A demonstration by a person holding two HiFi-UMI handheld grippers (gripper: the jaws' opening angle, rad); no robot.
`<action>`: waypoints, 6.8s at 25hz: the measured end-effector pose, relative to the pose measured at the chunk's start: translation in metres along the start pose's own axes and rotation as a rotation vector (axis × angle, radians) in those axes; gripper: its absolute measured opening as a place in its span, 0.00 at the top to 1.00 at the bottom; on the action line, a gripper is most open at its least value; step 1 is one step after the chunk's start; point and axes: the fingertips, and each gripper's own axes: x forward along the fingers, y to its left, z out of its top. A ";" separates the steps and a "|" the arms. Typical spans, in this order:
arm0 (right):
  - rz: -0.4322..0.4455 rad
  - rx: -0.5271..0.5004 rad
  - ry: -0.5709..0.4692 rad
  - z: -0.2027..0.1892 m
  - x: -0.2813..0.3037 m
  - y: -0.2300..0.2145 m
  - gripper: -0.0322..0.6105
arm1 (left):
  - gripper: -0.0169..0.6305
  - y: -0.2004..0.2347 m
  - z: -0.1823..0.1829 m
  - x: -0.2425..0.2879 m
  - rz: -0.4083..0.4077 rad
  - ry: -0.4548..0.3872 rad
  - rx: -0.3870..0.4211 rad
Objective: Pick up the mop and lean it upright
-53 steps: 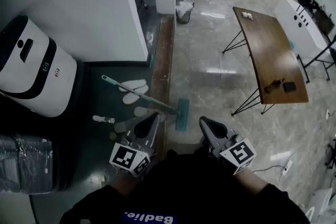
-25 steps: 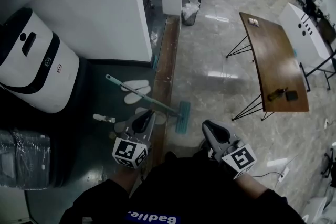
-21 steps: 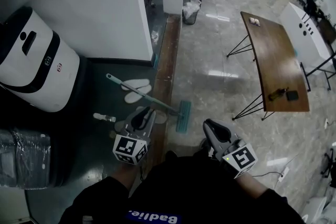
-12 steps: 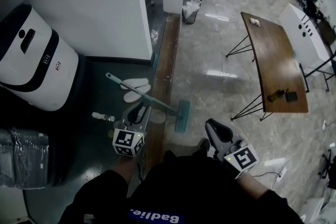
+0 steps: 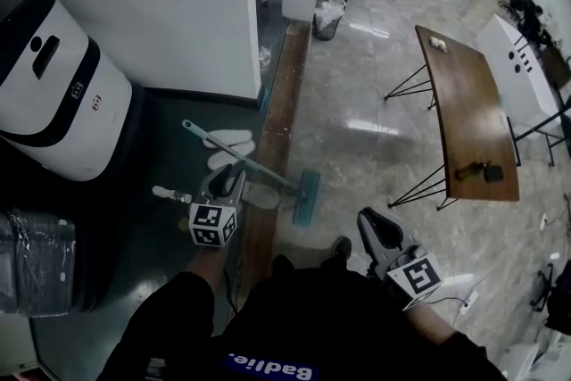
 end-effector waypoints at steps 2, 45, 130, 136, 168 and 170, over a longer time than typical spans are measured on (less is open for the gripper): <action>-0.009 0.001 0.010 -0.002 0.001 0.000 0.89 | 0.75 0.009 -0.006 0.002 0.010 0.007 -0.007; -0.171 0.046 0.205 -0.045 -0.037 -0.033 0.87 | 0.62 0.168 -0.105 0.097 0.260 0.166 -0.286; -0.124 0.214 -0.165 0.020 -0.066 -0.259 0.88 | 0.81 -0.310 0.203 0.217 -0.497 -0.139 0.112; -0.192 0.206 -0.164 0.028 -0.039 -0.254 0.88 | 0.81 -0.294 0.217 0.235 -0.573 -0.154 0.122; -0.104 0.234 -0.168 0.071 0.137 -0.329 0.89 | 0.81 -0.204 0.304 0.317 -0.593 -0.224 0.080; -0.078 0.240 -0.191 0.085 0.149 -0.356 0.89 | 0.81 -0.202 0.318 0.331 -0.566 -0.228 0.079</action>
